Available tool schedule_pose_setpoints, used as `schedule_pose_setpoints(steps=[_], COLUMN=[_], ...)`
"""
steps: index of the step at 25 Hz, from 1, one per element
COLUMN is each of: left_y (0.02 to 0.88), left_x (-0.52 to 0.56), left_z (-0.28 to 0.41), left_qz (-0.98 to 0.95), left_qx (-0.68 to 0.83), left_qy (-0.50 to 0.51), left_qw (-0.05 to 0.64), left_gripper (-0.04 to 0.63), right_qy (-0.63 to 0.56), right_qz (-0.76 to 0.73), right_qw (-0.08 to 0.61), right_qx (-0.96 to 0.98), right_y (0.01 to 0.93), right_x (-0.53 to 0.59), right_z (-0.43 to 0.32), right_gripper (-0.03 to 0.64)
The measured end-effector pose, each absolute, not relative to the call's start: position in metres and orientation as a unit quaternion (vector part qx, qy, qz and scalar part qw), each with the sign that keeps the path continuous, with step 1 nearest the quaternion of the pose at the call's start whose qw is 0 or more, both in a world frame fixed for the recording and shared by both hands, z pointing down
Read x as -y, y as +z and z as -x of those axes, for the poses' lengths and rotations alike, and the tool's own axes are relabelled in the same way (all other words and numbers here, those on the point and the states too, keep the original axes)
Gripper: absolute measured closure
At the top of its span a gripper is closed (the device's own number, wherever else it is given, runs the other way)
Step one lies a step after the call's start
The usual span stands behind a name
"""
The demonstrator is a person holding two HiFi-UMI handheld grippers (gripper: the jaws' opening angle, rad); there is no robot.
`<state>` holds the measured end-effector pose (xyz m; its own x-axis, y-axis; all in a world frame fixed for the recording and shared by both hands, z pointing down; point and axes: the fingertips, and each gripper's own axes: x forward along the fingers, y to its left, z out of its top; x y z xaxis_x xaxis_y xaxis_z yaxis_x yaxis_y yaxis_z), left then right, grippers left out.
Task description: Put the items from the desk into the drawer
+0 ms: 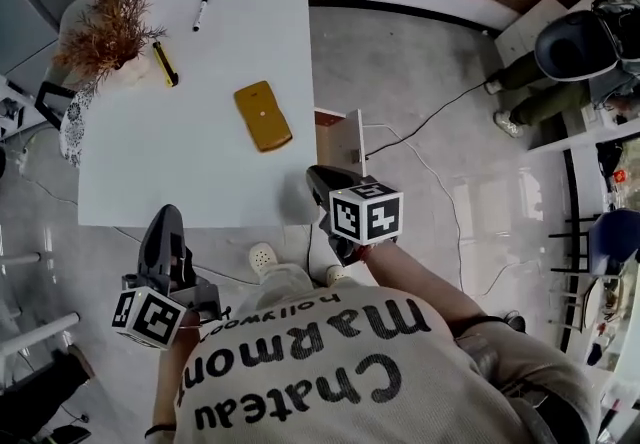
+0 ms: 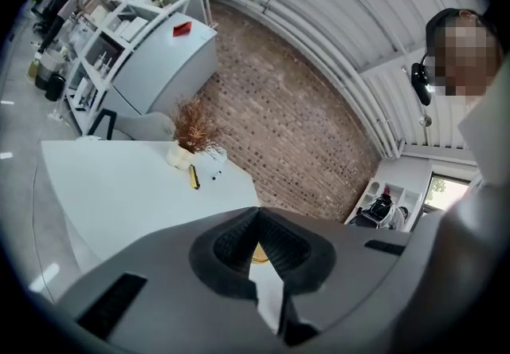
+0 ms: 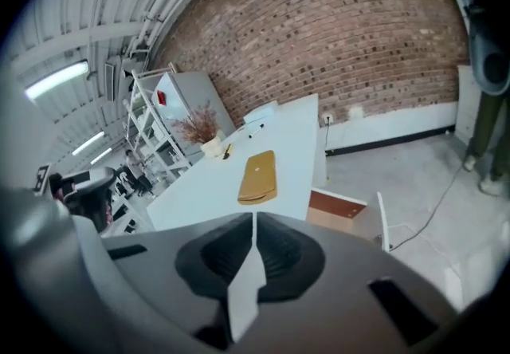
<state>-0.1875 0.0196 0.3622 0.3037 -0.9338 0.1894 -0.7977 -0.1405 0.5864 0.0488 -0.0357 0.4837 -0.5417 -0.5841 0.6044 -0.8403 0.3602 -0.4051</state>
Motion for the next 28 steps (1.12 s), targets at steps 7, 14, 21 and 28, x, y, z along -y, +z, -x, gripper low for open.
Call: schedule_pose_setpoints(steps=[7, 14, 21, 28], left_y=[0.369, 0.367, 0.372, 0.386], left_x=[0.008, 0.020, 0.024, 0.030], left_z=[0.245, 0.288, 0.318, 0.340], left_qz=[-0.756, -0.757, -0.748, -0.741], left_qx=[0.562, 0.561, 0.565, 0.569], left_qy=[-0.106, -0.120, -0.132, -0.134], left_qw=[0.318, 0.314, 0.323, 0.331], left_gripper=[0.594, 0.594, 0.594, 0.594], right_qy=[0.401, 0.357, 0.352, 0.342], right_qz=[-0.429, -0.445, -0.416, -0.412], right_qw=[0.226, 0.337, 0.416, 0.472], right_qx=[0.778, 0.749, 0.728, 0.701], right_y=[0.504, 0.510, 0.528, 0.551], right_x=[0.071, 0.119, 0.140, 0.154], right_z=[0.001, 0.017, 0.038, 0.046], right_gripper=[0.337, 0.222, 0.178, 0.174])
